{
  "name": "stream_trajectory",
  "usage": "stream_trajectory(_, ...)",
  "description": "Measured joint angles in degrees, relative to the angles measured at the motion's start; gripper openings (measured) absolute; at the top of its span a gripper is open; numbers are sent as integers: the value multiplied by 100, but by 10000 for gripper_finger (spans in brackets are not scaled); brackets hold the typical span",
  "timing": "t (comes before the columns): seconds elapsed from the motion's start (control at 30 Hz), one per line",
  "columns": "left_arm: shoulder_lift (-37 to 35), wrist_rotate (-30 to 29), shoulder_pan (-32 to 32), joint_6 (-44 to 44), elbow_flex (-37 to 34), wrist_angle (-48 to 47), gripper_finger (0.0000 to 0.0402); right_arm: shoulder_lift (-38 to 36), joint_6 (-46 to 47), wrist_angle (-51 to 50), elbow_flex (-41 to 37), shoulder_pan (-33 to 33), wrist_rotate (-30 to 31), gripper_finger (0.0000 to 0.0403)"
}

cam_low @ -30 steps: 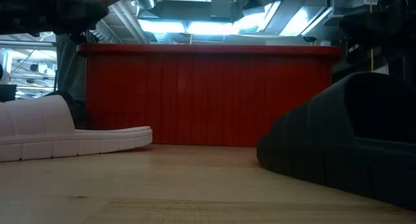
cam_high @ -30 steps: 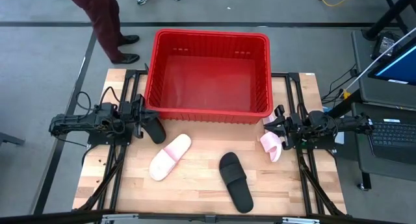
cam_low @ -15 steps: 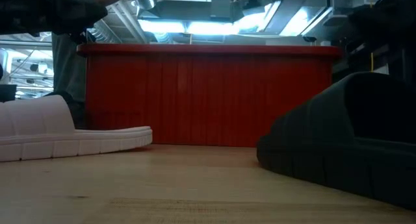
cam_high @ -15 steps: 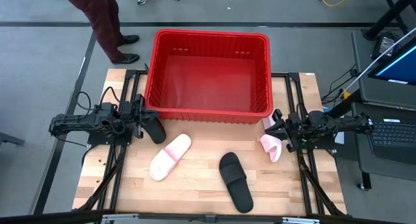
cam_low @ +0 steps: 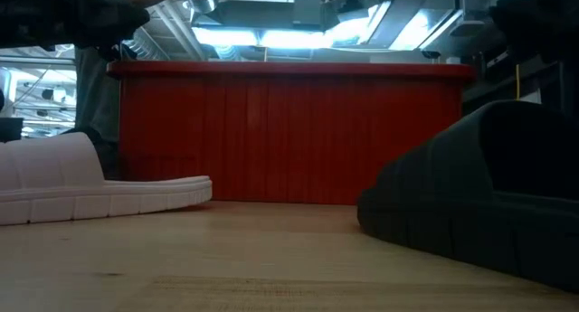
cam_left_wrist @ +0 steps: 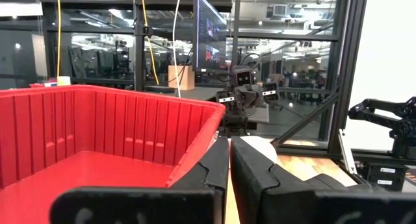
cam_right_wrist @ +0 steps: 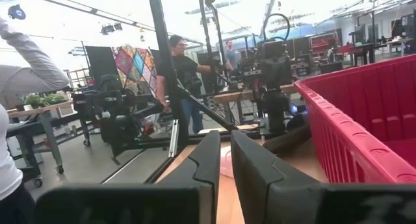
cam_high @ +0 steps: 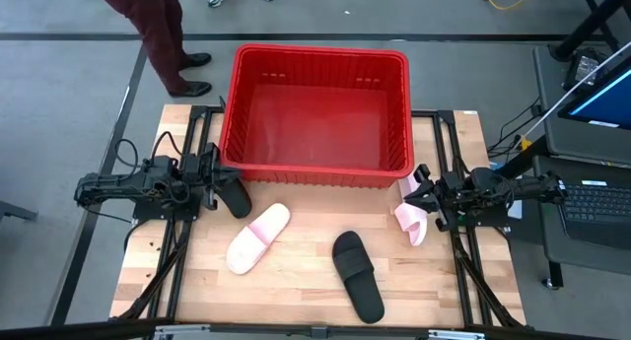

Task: Pick and place slides into bin
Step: Put the top black slipper into the red bin

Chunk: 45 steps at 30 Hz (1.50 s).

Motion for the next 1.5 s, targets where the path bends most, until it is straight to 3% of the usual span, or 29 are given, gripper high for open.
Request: stream_trajectory(1.5, 1, 1, 0, 2, 0, 0, 10, 0, -320, 9, 0, -2, 13, 42)
